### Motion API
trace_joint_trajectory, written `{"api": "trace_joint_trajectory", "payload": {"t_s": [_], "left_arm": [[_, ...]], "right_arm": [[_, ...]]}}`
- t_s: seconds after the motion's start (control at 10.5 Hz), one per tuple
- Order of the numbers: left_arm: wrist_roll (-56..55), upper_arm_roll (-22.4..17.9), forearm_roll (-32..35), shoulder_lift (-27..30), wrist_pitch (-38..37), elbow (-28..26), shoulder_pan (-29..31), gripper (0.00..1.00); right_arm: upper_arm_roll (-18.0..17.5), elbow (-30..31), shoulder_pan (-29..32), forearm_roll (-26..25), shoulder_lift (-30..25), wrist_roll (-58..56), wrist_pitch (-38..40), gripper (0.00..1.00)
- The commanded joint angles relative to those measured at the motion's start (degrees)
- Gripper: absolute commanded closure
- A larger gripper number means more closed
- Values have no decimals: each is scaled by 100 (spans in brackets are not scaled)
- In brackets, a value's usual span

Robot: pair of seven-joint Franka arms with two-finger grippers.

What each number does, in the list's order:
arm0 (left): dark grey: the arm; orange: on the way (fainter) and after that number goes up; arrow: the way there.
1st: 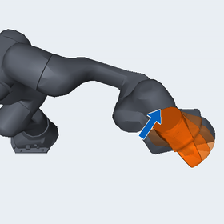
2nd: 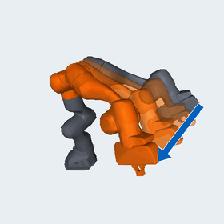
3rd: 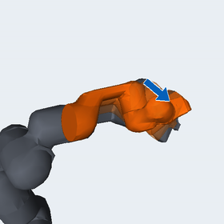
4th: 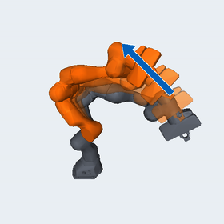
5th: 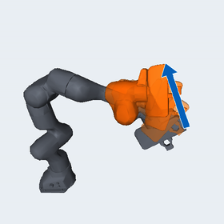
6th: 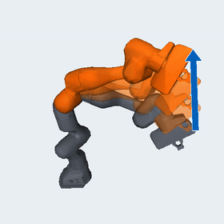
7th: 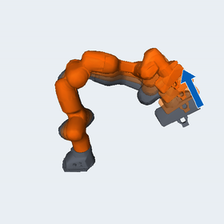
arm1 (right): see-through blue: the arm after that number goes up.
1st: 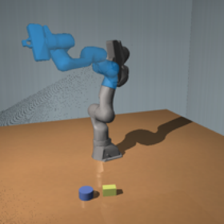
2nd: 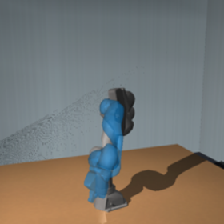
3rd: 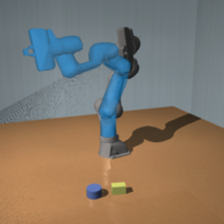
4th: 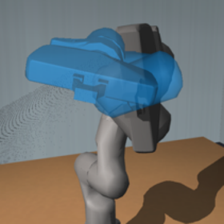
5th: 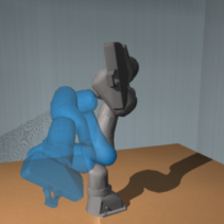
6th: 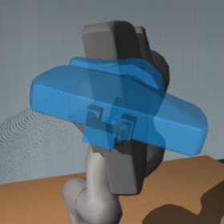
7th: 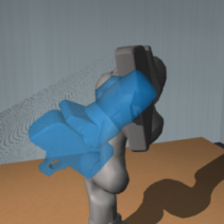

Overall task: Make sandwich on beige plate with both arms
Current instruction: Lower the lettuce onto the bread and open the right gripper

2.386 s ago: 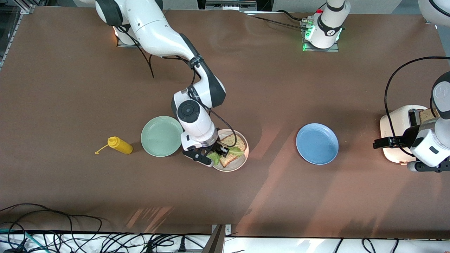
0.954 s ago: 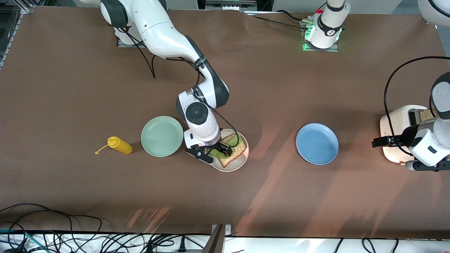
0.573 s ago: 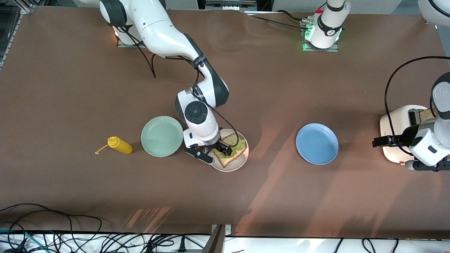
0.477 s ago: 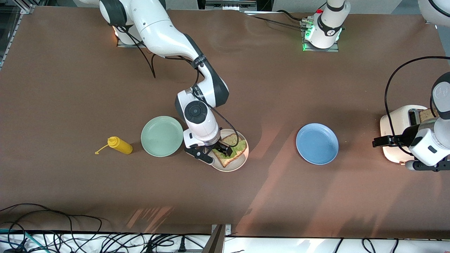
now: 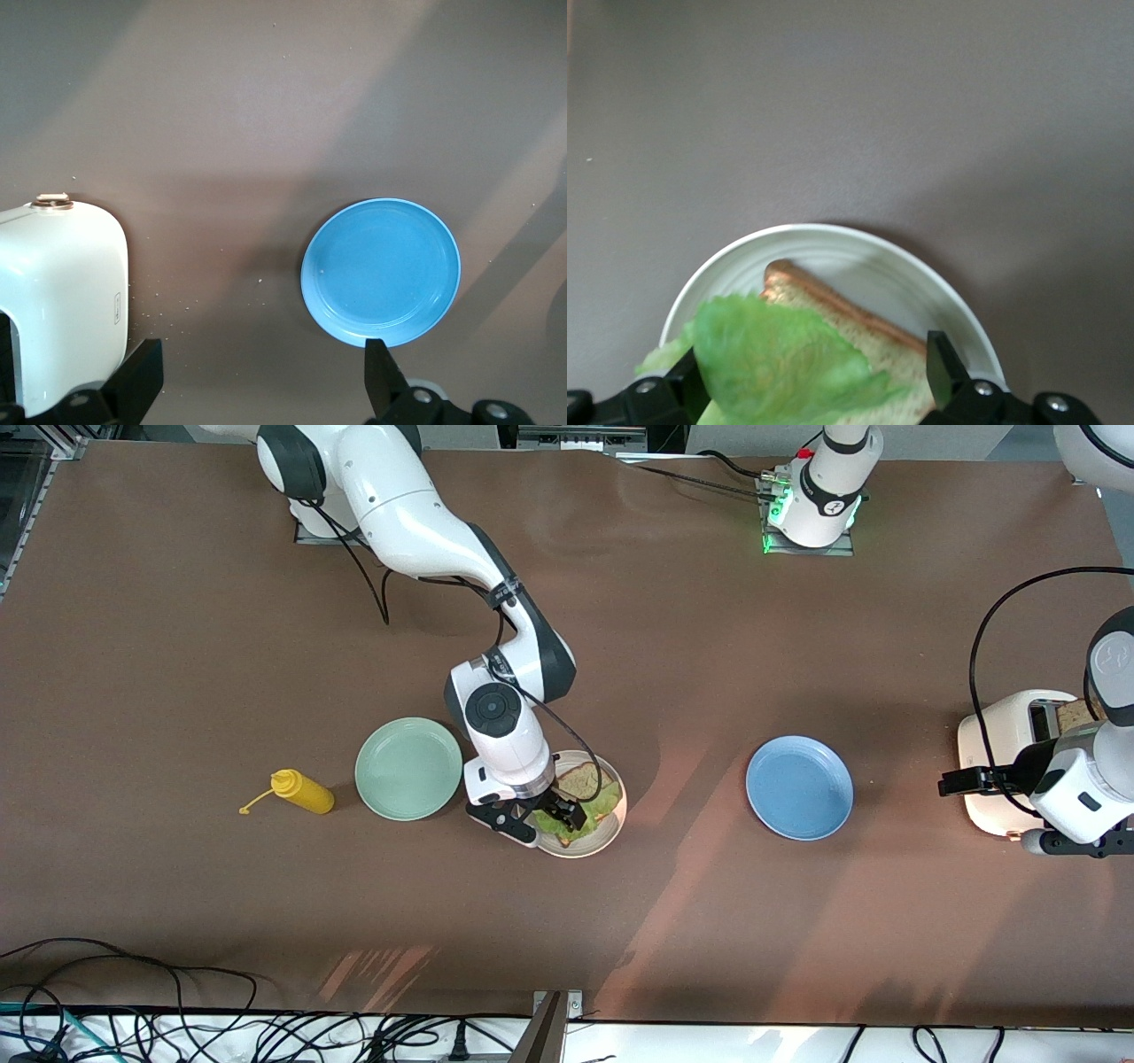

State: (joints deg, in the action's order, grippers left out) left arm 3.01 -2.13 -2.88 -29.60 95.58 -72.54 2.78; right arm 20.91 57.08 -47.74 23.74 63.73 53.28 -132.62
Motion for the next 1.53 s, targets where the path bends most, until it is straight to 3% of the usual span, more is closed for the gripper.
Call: {"api": "trace_joint_trajectory", "payload": {"t_s": [0.0,0.57,0.76,1.15,1.43], "left_arm": [[139,20,165,104,-40,-103,21,0],[104,28,165,104,-66,-112,12,0],[95,29,165,104,-92,-103,12,0],[121,37,165,95,-92,-112,12,0],[139,29,174,86,-84,-112,21,0]], "right_arm": [[-8,-48,115,52,122,-396,-115,0],[-78,172,141,34,246,-677,-695,0],[-463,512,344,-62,-261,-749,-616,0],[-596,988,326,-142,-1106,-766,-212,0],[-693,1742,475,-229,-1713,-1185,-194,0]]}}
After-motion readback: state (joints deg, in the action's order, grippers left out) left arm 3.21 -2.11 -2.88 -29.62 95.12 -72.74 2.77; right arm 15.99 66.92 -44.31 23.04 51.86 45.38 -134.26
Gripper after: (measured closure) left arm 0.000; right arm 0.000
